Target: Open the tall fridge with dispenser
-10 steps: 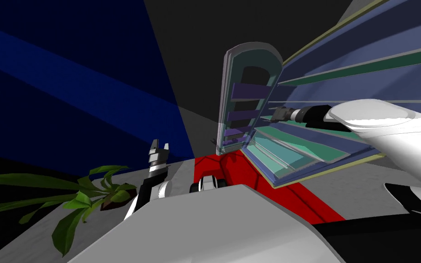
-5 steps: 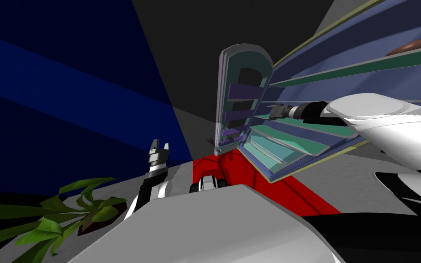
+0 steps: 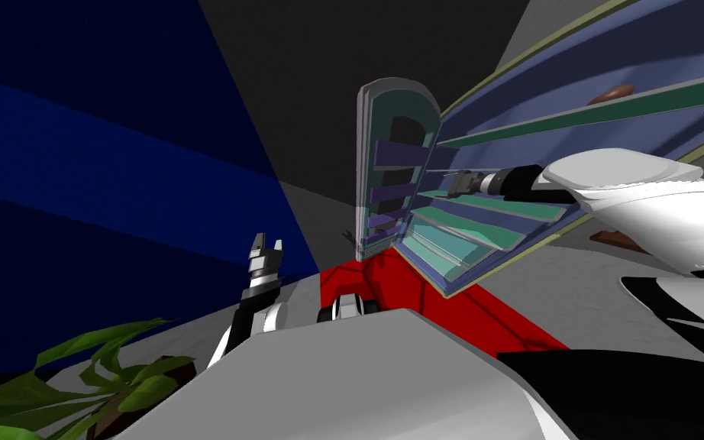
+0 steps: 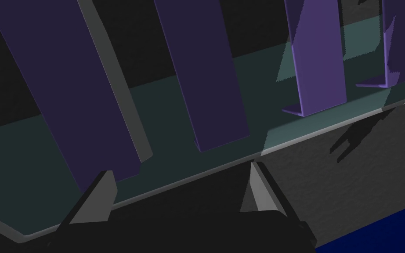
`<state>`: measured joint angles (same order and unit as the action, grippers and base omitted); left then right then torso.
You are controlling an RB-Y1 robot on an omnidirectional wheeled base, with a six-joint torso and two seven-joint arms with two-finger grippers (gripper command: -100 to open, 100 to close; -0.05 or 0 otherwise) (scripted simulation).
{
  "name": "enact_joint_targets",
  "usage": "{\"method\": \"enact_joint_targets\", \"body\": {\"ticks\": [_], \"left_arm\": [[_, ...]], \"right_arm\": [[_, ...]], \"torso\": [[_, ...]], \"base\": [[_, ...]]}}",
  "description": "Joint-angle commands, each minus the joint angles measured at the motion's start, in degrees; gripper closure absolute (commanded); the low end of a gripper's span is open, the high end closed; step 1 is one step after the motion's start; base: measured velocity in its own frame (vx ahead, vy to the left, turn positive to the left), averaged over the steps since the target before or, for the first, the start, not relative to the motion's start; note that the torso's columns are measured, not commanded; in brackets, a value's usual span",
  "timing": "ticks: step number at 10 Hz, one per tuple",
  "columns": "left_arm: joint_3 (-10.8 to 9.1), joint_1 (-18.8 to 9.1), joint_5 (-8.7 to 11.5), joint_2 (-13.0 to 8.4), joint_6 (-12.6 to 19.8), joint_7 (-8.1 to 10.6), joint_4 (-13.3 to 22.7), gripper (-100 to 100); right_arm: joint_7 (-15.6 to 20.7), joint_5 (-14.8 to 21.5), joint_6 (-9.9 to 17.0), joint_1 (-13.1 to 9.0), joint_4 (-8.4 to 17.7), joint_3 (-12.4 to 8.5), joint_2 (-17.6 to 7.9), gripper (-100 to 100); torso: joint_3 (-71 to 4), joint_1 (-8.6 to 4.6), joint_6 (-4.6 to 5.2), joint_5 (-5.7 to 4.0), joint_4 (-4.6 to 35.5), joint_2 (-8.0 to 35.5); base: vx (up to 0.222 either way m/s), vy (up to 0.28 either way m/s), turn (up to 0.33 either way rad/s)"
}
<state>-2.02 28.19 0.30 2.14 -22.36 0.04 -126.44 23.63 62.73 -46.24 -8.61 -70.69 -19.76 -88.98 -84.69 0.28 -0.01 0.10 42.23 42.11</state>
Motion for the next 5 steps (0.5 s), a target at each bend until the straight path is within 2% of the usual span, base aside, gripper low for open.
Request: {"method": "enact_joint_targets", "body": {"ticks": [1, 3, 4, 5], "left_arm": [[0.01, -0.02, 0.0, 0.0, 0.0, 0.0, 0.0, 0], [0.0, -0.02, 0.0, -0.01, 0.0, 0.0, 0.0, 0], [0.0, -0.02, 0.0, -0.01, 0.0, 0.0, 0.0, 0], [0.0, 0.0, 0.0, 0.0, 0.0, 0.0, 0.0, 0]], "right_arm": [[4.55, -4.62, 0.2, -4.68, 3.05, 4.66, -0.96, -100], [4.87, -5.22, 0.2, -6.97, 3.05, 8.28, -0.96, -100], [7.94, -7.89, -0.2, -9.88, 6.23, 10.5, -3.61, -100], [8.9, -9.33, -0.2, -10.81, 6.94, 11.97, -5.01, -100]], "torso": [[0.06, -0.2, -0.11, -0.07, 0.01, 0.12], [0.2, -0.5, 0.01, -0.19, 0.09, 0.29], [0.19, -0.45, 0.03, -0.18, 0.09, 0.27], [0.09, -0.09, 0.13, -0.05, 0.07, 0.09]], "base": [[0.013, 0.021, 0.059], [-0.002, -0.008, 0.011], [0.075, 0.078, -0.301], [0.1, 0.105, -0.416]]}}
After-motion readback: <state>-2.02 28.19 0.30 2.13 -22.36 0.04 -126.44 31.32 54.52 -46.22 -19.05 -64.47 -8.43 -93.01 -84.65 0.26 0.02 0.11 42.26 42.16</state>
